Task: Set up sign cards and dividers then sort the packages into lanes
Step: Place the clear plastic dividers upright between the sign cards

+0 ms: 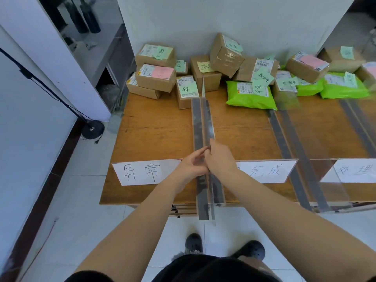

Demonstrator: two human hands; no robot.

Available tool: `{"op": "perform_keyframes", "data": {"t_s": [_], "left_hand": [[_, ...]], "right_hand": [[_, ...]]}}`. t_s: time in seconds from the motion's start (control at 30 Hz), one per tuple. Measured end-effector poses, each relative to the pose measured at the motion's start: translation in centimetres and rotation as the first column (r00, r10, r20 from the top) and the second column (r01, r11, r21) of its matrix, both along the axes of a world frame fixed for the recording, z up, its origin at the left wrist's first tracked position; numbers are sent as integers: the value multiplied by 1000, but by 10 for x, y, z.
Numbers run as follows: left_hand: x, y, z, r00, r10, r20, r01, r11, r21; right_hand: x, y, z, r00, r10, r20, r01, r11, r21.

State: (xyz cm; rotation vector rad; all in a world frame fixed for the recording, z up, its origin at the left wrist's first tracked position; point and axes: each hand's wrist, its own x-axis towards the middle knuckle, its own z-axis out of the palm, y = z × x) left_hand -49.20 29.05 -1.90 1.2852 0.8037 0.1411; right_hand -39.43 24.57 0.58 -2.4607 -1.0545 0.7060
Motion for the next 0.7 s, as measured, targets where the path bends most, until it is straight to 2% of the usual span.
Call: {"op": "perform_keyframes", "data": {"t_s": [0.1, 0.23, 0.3, 0.4, 0.53, 0.7], "left_hand": [[-2, -1, -2, 1000, -20, -7, 20, 999, 39], [2, -4, -5, 995, -47, -93, 53, 997, 64], [8, -4, -6, 994, -17, -110, 25, 997, 72], [16, 0, -5, 995, 41, -90, -41, 999, -2], [24, 13, -8, 991, 20, -129, -11, 998, 69], [27, 28, -7, 991, 29, -130, -33, 999, -31]], "right_hand": [[1, -3, -2, 999, 22, -31, -23, 999, -26], [4, -4, -3, 997, 16, -78, -21, 998, -57], [10, 0, -4, 995, 11, -101, -18, 998, -67], [19, 4, -11, 989, 17, -149, -26, 998, -59], [28, 9, -15, 973, -17, -231, -1, 997, -80], [36, 19, -14, 969, -71, -237, 55, 996, -73]]}}
